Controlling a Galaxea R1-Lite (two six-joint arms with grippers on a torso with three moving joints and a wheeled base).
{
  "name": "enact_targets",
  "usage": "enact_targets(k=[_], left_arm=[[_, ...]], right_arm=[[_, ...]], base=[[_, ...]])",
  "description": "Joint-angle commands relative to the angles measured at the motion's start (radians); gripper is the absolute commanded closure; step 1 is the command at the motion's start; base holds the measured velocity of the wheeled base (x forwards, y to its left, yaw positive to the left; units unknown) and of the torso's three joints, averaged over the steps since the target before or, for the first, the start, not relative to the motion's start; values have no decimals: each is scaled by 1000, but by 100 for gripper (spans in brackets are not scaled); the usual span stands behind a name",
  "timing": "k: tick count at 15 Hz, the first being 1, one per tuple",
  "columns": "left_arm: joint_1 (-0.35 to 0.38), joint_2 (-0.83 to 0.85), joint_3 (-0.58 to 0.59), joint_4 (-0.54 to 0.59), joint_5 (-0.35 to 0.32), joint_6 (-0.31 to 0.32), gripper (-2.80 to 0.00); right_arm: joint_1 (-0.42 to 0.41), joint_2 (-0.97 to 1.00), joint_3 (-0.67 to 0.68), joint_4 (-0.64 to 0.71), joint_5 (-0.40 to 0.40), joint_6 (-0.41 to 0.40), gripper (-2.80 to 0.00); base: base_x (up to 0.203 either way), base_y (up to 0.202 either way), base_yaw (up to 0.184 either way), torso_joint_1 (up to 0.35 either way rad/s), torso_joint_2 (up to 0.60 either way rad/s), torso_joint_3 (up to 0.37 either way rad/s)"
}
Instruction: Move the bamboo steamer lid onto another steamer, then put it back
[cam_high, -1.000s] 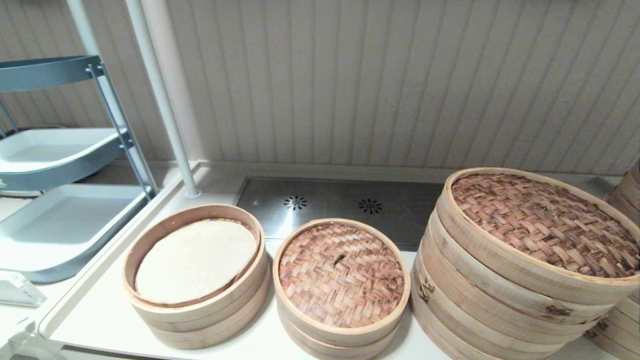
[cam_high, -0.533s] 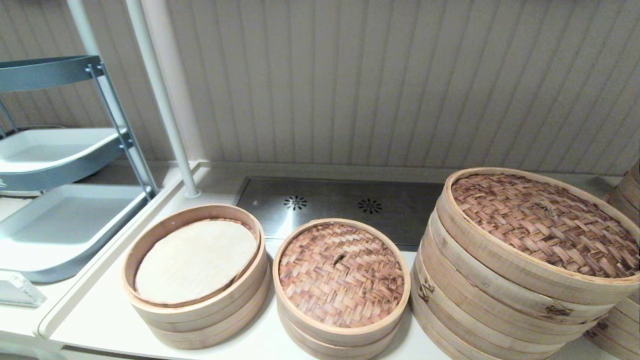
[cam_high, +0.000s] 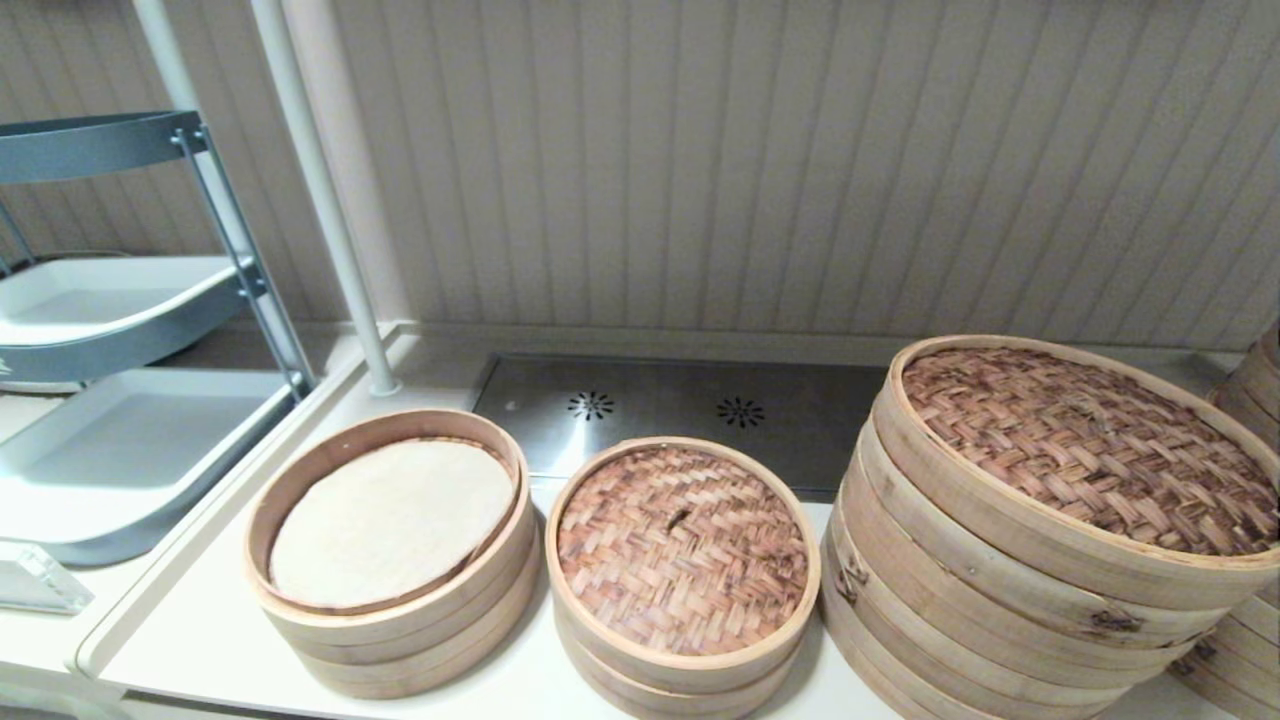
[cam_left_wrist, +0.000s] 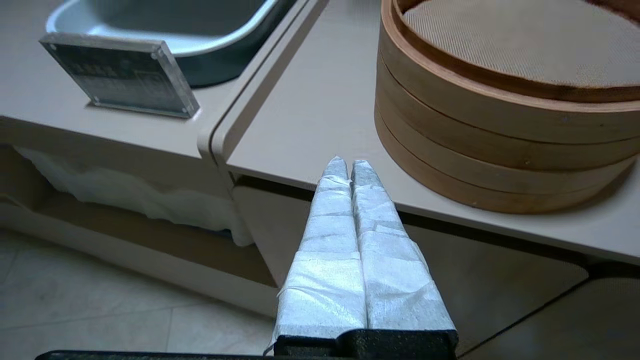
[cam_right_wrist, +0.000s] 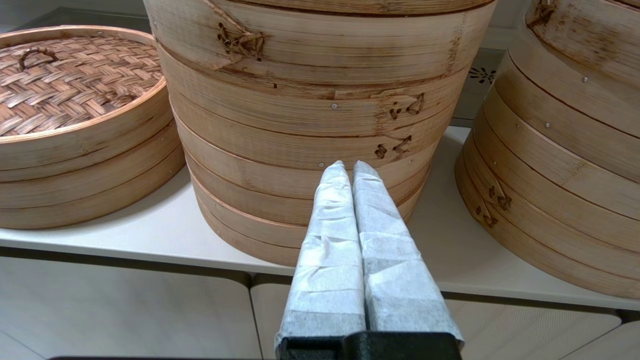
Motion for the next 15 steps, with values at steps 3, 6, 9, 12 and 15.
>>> enact_targets(k=[3,6,9,12,15], left_arm=[[35,-185,-9,32,-108,39,0],[36,-220,-5,62,-222,35,0],[36,-221,56,-15,-276,51,0],[35,-221,68,-52,-272,18,0],[35,-221,68,-63,-266,-24,0]], right_arm=[[0,1,0,0,0,-1,0],[0,1,0,0,0,0,0],[0,1,0,0,0,0,0],[1,1,1,0,0,0,0],[1,1,0,0,0,0,0]], base=[[0,0,0,0,0,0],[0,0,0,0,0,0],[0,0,0,0,0,0],[0,0,0,0,0,0],[0,0,0,0,0,0]])
